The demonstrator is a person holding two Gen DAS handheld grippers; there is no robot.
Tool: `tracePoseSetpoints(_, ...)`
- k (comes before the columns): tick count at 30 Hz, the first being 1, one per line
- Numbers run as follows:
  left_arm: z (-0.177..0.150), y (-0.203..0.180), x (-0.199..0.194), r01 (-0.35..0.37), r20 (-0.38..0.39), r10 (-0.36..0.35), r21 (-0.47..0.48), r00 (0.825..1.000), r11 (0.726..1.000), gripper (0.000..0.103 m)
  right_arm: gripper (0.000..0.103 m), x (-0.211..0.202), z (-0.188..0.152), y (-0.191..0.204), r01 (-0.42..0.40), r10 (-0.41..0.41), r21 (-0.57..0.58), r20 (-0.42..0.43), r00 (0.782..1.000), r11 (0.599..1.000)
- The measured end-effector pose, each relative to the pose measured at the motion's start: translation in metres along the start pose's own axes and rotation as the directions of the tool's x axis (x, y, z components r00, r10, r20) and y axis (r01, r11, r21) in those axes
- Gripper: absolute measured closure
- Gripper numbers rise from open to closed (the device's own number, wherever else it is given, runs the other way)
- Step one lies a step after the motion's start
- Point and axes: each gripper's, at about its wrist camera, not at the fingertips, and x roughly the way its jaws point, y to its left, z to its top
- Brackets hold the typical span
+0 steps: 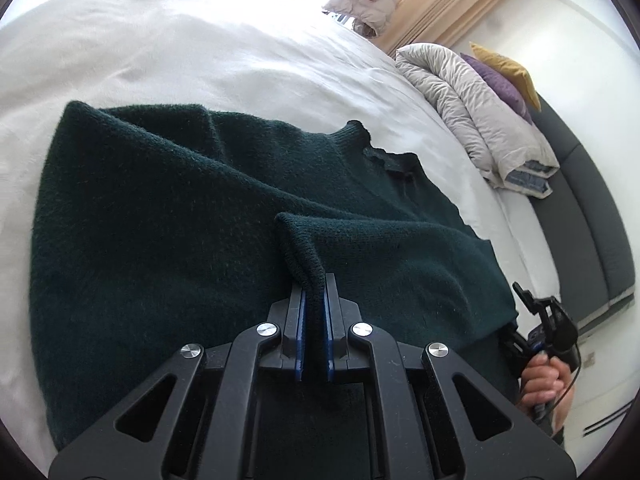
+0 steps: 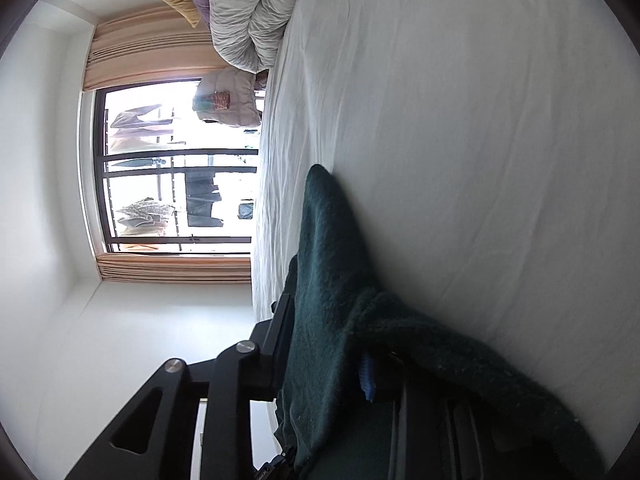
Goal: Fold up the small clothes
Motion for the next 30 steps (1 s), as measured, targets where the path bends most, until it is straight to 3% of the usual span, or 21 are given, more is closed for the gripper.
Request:
tracePoseSetpoints(5,-0.004,0.007,0.004,0.012,0.013,-0.012,0.003,1.0,1.0,0.093,0.074,-0.001,-0.004,0.003,0.028,-0.029,-0.02,-0.037,0.999,0.999)
tracePoseSetpoints(8,-0.005,0.014,0.006,0.049,0.025,-0.049,-0.02,0.998,0.999,0.092,0.064,-0.017,-0.011,0.006,0.058,-0.059,-0.026,-0.053,0.997,0.998)
tracePoseSetpoints(9,-0.005,0.014,0.007,0.05,0.028,-0.05,-0.018,0.998,0.999,0.092,0.056,-0.03,-0.016,0.008,0.073,-0.074,-0.022,-0.048,0.996,0.997)
tracePoseSetpoints(11,-0.005,0.013,0.008,0.042,0.036,-0.042,-0.006,0.998,0.999,0.092,0.049,-0.05,-0.018,0.012,0.065,-0.065,-0.02,-0.013,0.998,0.998)
tracePoseSetpoints(15,-0.007,0.012,0.01,0.043,0.045,-0.043,-0.001,0.998,0.999,0.092,0.049,-0.076,-0.009,0.037,0.037,-0.029,-0.105,0.075,0.997,0.994)
tracePoseSetpoints(20,-0.008,0.013,0.012,0.043,0.058,-0.044,0.005,0.997,0.999,0.092,0.052,-0.024,-0.011,0.078,0.008,-0.022,-0.24,-0.056,0.998,0.971)
tracePoseSetpoints(23,-0.009,0.014,0.012,0.052,0.061,-0.052,0.002,0.997,0.999,0.092,0.052,0.026,-0.023,0.094,-0.062,0.009,-0.298,-0.176,0.984,0.952)
tracePoseSetpoints(28,-0.012,0.016,0.01,0.059,0.07,-0.059,0.007,0.996,0.998,0.092,0.052,0.079,-0.015,0.069,0.011,-0.07,-0.312,-0.181,0.981,0.95)
tracePoseSetpoints(29,-0.012,0.017,0.01,0.059,0.071,-0.06,0.007,0.996,0.998,0.092,0.066,0.086,-0.009,0.057,0.067,-0.12,-0.311,-0.157,0.98,0.948)
tracePoseSetpoints(30,-0.012,0.016,0.01,0.06,0.072,-0.06,0.008,0.996,0.998,0.092,0.096,0.087,-0.003,0.047,0.107,-0.154,-0.305,-0.135,0.979,0.946)
